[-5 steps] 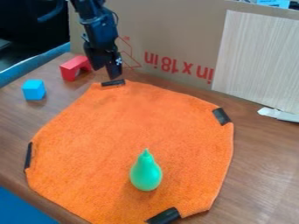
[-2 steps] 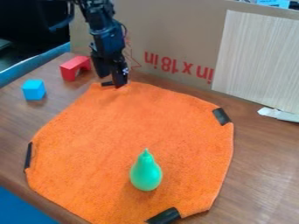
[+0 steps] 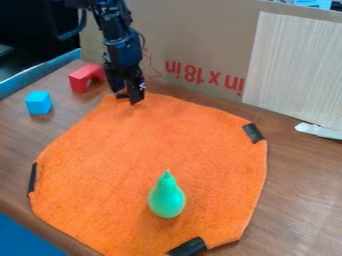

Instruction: Fold the cloth from the top left to the bottom right

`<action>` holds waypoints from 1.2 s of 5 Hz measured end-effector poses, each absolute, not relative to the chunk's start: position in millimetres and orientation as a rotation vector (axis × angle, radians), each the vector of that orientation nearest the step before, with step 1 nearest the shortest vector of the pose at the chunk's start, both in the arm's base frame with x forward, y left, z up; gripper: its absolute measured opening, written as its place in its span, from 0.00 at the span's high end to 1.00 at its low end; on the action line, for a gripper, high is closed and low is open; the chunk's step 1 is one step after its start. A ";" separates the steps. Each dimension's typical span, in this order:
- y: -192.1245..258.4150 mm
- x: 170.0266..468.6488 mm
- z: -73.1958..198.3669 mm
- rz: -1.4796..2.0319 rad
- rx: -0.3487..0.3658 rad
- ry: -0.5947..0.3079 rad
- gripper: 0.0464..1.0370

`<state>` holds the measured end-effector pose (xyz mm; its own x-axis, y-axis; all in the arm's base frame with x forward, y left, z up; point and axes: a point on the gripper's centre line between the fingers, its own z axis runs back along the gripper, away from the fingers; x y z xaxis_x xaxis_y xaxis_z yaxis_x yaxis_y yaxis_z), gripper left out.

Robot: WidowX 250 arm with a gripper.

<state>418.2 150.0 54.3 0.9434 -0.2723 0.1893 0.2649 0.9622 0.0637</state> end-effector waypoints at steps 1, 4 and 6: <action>151.5 418.0 51.6 -0.274 0.048 -0.190 0.07; 146.9 417.0 44.4 -0.281 0.017 -0.185 0.87; 128.8 402.8 69.7 -0.316 -0.050 -0.244 0.98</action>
